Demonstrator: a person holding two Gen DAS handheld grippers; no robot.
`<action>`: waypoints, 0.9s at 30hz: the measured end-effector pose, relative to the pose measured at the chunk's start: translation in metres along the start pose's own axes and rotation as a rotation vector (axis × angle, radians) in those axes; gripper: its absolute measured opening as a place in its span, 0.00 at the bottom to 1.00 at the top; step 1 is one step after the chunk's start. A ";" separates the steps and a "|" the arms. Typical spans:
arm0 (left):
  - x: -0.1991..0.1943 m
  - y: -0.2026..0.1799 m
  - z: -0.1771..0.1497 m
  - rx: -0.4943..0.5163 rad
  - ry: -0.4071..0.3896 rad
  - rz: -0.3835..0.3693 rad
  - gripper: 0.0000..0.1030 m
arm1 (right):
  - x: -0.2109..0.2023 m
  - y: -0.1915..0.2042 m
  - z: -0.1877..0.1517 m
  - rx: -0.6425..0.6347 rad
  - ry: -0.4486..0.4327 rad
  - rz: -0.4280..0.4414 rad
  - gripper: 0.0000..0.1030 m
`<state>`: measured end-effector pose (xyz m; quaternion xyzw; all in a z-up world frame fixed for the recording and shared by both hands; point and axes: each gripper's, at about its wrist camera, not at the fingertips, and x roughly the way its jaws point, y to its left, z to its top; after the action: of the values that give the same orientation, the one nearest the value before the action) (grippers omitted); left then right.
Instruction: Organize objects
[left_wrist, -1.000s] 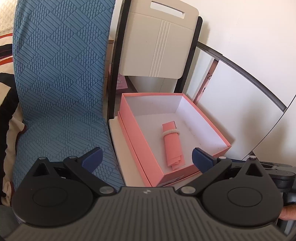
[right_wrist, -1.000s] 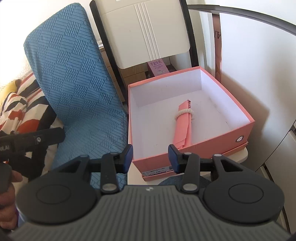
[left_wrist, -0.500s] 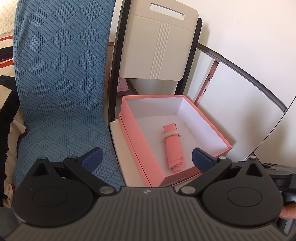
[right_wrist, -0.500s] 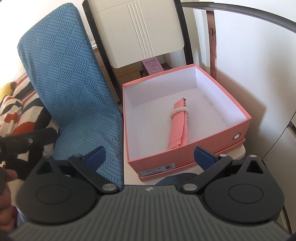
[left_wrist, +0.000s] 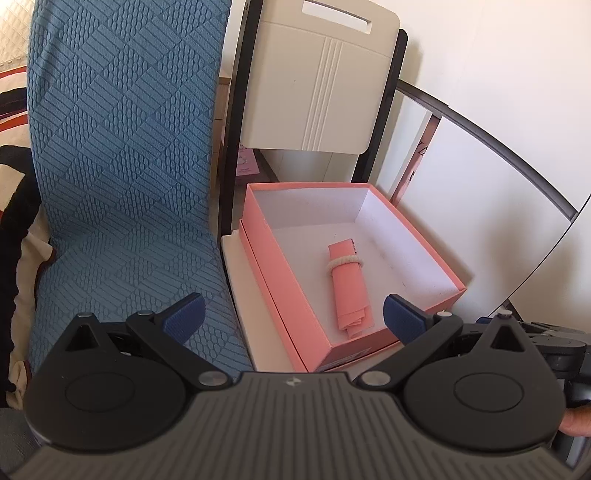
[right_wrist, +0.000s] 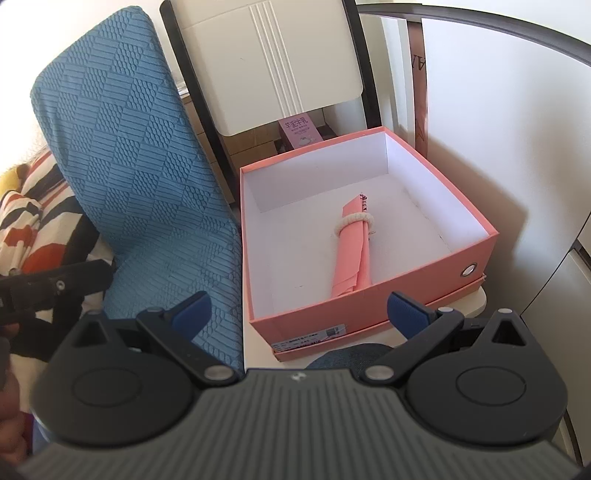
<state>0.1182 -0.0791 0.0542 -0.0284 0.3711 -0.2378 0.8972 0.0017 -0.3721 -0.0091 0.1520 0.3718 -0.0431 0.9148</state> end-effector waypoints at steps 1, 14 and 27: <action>0.000 0.000 0.000 -0.001 0.000 -0.004 1.00 | 0.000 0.000 0.000 0.000 0.001 -0.003 1.00; -0.005 0.001 0.002 -0.008 -0.014 -0.028 1.00 | 0.003 0.001 -0.003 0.002 0.016 -0.003 1.00; -0.006 0.005 0.004 -0.034 -0.019 -0.040 1.00 | 0.002 0.003 -0.003 0.008 0.029 -0.005 1.00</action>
<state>0.1192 -0.0730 0.0598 -0.0532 0.3656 -0.2492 0.8952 0.0016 -0.3682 -0.0123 0.1553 0.3854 -0.0444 0.9085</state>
